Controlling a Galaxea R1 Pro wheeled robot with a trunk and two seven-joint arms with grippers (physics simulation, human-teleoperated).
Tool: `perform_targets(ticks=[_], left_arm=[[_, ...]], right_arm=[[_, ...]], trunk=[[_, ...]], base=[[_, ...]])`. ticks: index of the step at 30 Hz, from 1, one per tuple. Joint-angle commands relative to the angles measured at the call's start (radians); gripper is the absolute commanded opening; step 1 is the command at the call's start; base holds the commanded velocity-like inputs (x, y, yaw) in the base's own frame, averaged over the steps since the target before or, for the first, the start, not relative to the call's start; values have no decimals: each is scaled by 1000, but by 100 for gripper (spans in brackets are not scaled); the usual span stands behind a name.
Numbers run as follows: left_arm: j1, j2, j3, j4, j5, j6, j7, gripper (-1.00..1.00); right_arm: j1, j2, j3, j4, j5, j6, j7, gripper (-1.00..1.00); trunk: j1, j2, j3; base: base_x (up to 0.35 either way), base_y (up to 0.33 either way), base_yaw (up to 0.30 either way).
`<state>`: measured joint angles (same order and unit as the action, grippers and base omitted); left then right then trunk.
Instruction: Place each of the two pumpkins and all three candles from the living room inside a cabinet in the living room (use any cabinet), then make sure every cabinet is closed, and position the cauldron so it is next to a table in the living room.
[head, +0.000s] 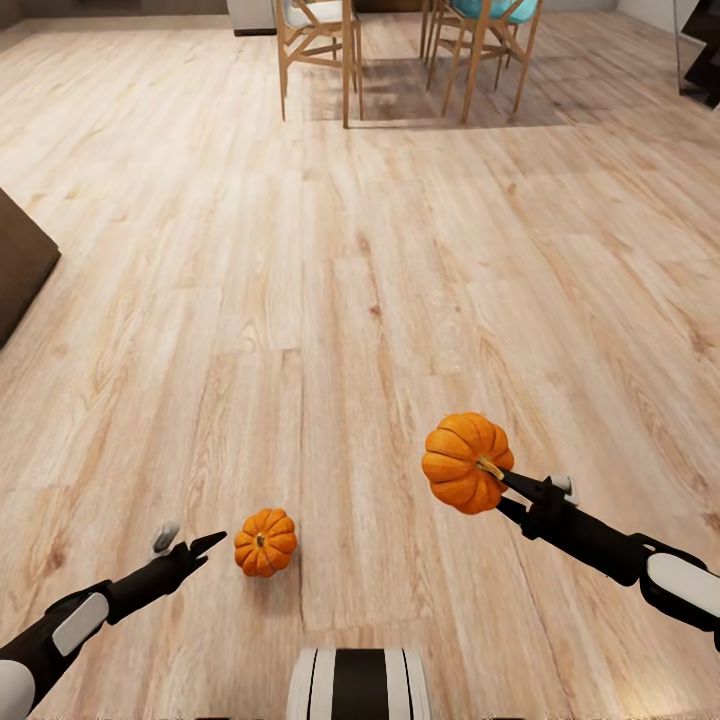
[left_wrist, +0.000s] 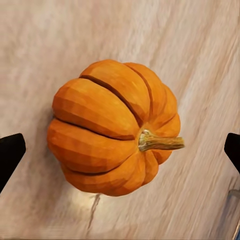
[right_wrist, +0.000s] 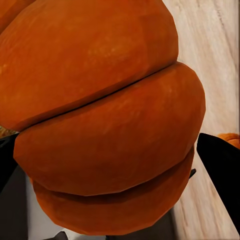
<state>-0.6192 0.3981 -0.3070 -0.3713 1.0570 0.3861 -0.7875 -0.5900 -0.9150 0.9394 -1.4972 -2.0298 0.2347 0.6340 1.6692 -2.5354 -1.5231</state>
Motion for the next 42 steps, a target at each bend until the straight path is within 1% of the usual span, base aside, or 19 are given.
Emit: perform_targets(ticks=[1, 8, 13, 18, 24, 33, 37, 42], left_arm=[[-1, 0, -4, 0, 11, 8, 0, 100], [-1, -2, -3, 0, 11, 4, 32, 100], [-1, -2, -3, 0, 11, 4, 35, 100], [-1, -2, -3, -1, 9, 4, 36, 100], [-1, -2, -3, -1, 9, 4, 36, 100], [-1, -3, -3, -1, 8, 4, 37, 100], [-1, -2, -2, -1, 8, 4, 39, 100], [-1, -2, -1, -1, 9, 4, 74, 100]], right_arm=[[-3, -1, 4, 0, -12, 6, 4, -100], [-4, -1, 4, 0, -12, 6, 7, -100], [-3, -1, 4, 0, -12, 5, 7, -100], [-3, -1, 4, 0, -12, 5, 8, -100], [-4, -1, 4, -1, -12, 6, 9, -100], [-4, -1, 4, -3, -12, 5, 10, -100], [-4, -1, 4, -4, -12, 3, 10, -100], [-3, -1, 4, -5, -12, 3, 10, -100]], trunk=[[0, -1, -5], [3, -2, -32], [6, -3, -51], [6, -3, -51], [8, -5, -74], [8, -5, -74], [8, -5, -74], [8, -5, -74]], base=[[0, 0, 0], [0, 0, 0], [0, 0, 0], [0, 0, 0], [0, 0, 0], [0, -1, 0], [0, -132, 0], [0, -72, 0]])
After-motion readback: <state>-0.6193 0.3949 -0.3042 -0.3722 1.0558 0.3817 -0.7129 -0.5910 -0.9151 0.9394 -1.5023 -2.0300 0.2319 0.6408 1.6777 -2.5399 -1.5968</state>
